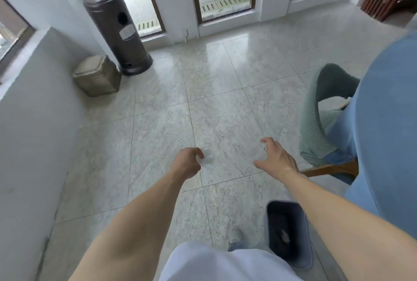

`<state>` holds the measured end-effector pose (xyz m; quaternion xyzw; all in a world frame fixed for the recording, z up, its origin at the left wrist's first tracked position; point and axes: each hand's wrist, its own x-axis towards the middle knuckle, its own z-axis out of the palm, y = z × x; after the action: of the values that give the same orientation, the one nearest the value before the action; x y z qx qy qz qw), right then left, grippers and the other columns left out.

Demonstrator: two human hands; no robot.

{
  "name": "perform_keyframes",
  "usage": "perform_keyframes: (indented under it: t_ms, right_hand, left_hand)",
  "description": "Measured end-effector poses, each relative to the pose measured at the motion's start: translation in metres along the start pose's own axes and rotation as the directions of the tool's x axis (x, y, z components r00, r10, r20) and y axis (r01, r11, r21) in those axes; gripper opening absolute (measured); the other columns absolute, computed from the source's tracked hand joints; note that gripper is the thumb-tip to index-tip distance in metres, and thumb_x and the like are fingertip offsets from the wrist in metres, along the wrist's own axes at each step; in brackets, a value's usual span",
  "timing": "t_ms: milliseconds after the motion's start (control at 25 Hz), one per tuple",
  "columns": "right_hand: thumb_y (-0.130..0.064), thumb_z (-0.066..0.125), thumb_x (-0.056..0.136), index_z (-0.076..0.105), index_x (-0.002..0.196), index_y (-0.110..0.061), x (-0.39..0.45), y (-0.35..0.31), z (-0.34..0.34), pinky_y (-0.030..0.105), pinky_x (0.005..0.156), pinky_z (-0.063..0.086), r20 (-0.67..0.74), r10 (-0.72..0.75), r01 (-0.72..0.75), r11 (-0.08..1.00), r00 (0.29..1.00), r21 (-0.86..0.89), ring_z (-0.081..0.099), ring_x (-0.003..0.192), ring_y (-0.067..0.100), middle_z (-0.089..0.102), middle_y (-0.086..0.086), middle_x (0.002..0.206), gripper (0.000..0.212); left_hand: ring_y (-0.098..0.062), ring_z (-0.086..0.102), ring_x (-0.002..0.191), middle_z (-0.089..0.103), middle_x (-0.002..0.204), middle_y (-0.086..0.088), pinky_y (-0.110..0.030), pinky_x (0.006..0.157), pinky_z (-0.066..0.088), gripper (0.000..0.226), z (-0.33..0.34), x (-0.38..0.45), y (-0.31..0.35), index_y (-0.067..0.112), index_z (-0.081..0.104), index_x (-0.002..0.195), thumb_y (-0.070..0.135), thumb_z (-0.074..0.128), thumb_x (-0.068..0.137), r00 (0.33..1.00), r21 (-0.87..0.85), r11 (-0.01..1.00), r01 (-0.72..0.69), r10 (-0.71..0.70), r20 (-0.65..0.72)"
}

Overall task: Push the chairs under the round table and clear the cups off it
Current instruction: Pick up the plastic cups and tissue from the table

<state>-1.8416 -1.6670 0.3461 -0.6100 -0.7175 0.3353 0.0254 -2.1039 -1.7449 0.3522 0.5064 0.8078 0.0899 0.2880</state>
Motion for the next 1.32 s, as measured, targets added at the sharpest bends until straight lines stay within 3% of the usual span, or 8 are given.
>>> perform_keyframes:
  t_ms: [240,400,520,720,840,1040,1320]
  right_hand:
    - [-0.038,0.07,0.079,0.033,0.141,-0.026,0.034,0.044,-0.041,0.036,0.083,0.05,-0.128,0.176,-0.16,0.979,0.976,0.124,0.06,0.108,0.03,0.046,0.002,0.138,0.073]
    - [-0.035,0.072,0.075,0.039,0.135,-0.023,0.05,0.082,-0.067,0.035,0.078,0.048,-0.208,0.355,-0.3,0.919,0.911,0.256,0.058,0.108,0.029,0.053,0.005,0.13,0.07]
    - [-0.033,0.075,0.075,0.043,0.128,-0.023,0.065,0.106,-0.085,0.03,0.07,0.042,-0.269,0.454,-0.358,0.87,0.849,0.339,0.055,0.099,0.023,0.055,0.002,0.122,0.063]
    - [-0.038,0.076,0.076,0.044,0.13,-0.021,0.107,0.144,-0.115,0.031,0.074,0.04,-0.352,0.647,-0.496,0.753,0.676,0.432,0.057,0.102,0.027,0.055,0.004,0.124,0.065]
    - [-0.04,0.076,0.076,0.044,0.125,-0.02,0.14,0.155,-0.135,0.032,0.07,0.042,-0.359,0.756,-0.541,0.647,0.548,0.537,0.052,0.087,0.024,0.056,0.004,0.118,0.062]
    - [-0.04,0.075,0.075,0.044,0.121,-0.023,0.156,0.164,-0.158,0.034,0.074,0.047,-0.363,0.854,-0.574,0.52,0.373,0.633,0.059,0.097,0.028,0.056,0.001,0.118,0.059]
    - [-0.036,0.072,0.078,0.041,0.125,-0.025,0.113,0.201,-0.158,0.038,0.082,0.047,-0.296,0.945,-0.609,0.319,0.142,0.726,0.06,0.106,0.034,0.053,0.004,0.126,0.058]
  left_hand:
    - [-0.025,0.063,0.098,0.063,0.122,-0.009,-0.026,0.066,0.048,0.046,0.009,0.091,0.097,0.018,0.07,0.111,-0.009,0.052,0.077,0.967,0.142,0.96,-0.24,0.224,0.12]
    - [-0.026,0.064,0.092,0.063,0.116,-0.008,-0.032,0.067,0.056,0.042,0.031,0.143,0.16,0.017,0.07,0.108,-0.007,0.054,0.078,0.907,0.155,0.908,-0.389,0.349,0.234]
    - [-0.025,0.064,0.089,0.064,0.113,-0.008,-0.029,0.062,0.052,0.04,0.047,0.183,0.205,0.017,0.07,0.107,-0.006,0.053,0.078,0.85,0.183,0.851,-0.491,0.424,0.312]
    - [-0.024,0.062,0.095,0.062,0.115,-0.006,-0.027,0.069,0.051,0.041,0.067,0.265,0.292,0.018,0.07,0.11,-0.003,0.051,0.08,0.741,0.148,0.753,-0.641,0.556,0.377]
    - [-0.019,0.059,0.092,0.06,0.118,-0.003,-0.028,0.071,0.051,0.042,0.07,0.312,0.347,0.018,0.07,0.112,-0.002,0.049,0.081,0.69,0.13,0.701,-0.701,0.621,0.372]
    - [-0.032,0.063,0.098,0.061,0.119,-0.008,-0.039,0.075,0.055,0.033,0.082,0.341,0.432,0.013,0.068,0.115,0.006,0.054,0.087,0.517,0.115,0.513,-0.851,0.778,0.357]
    - [-0.031,0.062,0.104,0.058,0.123,-0.004,-0.04,0.077,0.054,0.03,0.136,0.324,0.511,0.018,0.066,0.114,0.011,0.053,0.088,0.245,0.051,0.258,-0.965,0.81,0.533]
